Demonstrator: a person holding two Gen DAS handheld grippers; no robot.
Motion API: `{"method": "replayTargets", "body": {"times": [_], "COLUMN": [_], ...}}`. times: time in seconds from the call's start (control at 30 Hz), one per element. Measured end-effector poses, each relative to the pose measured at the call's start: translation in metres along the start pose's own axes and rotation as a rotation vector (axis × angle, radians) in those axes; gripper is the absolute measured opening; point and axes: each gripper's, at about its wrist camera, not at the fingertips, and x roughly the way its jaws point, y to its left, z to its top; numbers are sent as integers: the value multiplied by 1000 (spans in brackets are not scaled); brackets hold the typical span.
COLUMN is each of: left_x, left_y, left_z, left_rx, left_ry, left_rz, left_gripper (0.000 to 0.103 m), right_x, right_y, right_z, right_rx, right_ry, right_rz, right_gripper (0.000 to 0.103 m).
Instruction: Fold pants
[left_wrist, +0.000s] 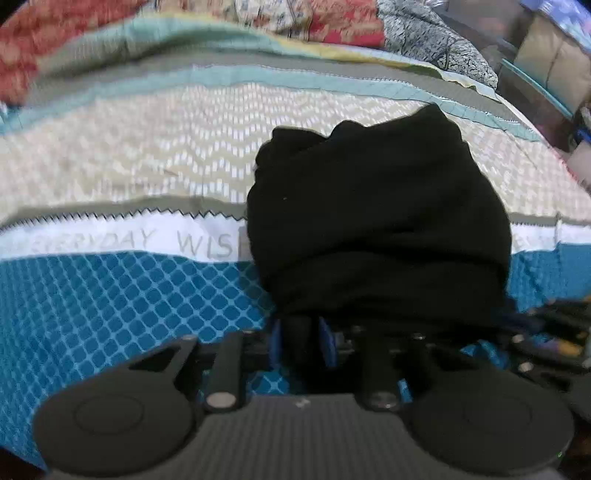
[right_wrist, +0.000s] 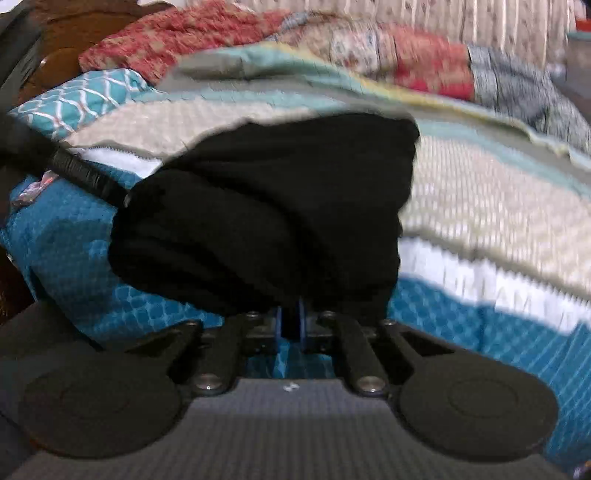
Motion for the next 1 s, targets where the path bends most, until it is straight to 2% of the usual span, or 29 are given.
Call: {"method": "replayTargets", "body": {"times": [0.03, 0.1, 0.13, 0.2, 0.27, 0.33, 0.43, 0.47, 0.53, 0.63, 0.73, 0.8, 0.9, 1.0], "left_x": [-5, -18, -27, -48, -64, -66, -54, -45, -26, 4, 26, 34, 37, 37], "left_y": [-2, 2, 6, 15, 26, 38, 41, 37, 28, 16, 13, 15, 21, 19], "left_z": [1, 6, 9, 16, 21, 29, 40, 44, 46, 42, 29, 25, 28, 29], "left_rx": [16, 7, 3, -5, -41, -96, -147, -142, -136, -140, -181, -218, -263, -263], "left_ry": [-13, -34, -60, -150, -226, -248, -209, -191, -133, -25, 45, 57, 78, 84], "left_rz": [-1, -51, -88, -131, -137, -150, -146, -146, -130, -71, -39, -26, -33, -21], "left_gripper": [27, 49, 55, 65, 75, 75, 66, 61, 59, 58, 64, 73, 75, 80], "right_x": [-8, -19, -20, -32, -47, -55, -54, -48, -32, 1, 19, 27, 33, 35], "right_y": [3, 3, -2, -15, -28, -38, -45, -46, -45, -50, -53, -50, -46, -48], "right_z": [0, 2, 4, 12, 21, 30, 46, 50, 54, 49, 37, 38, 40, 37], "right_rx": [-18, -57, -56, -19, 44, 104, 167, 182, 203, 277, 299, 280, 245, 233], "right_ry": [-11, -33, -43, -81, -135, -186, -240, -238, -224, -127, -97, -71, -58, -60], "right_rz": [3, -12, -12, 9, 27, 45, 66, 69, 75, 76, 55, 25, -5, -14], "right_gripper": [15, 22, 22, 22, 22, 23, 24, 24, 24, 24, 22, 20, 20, 19]}}
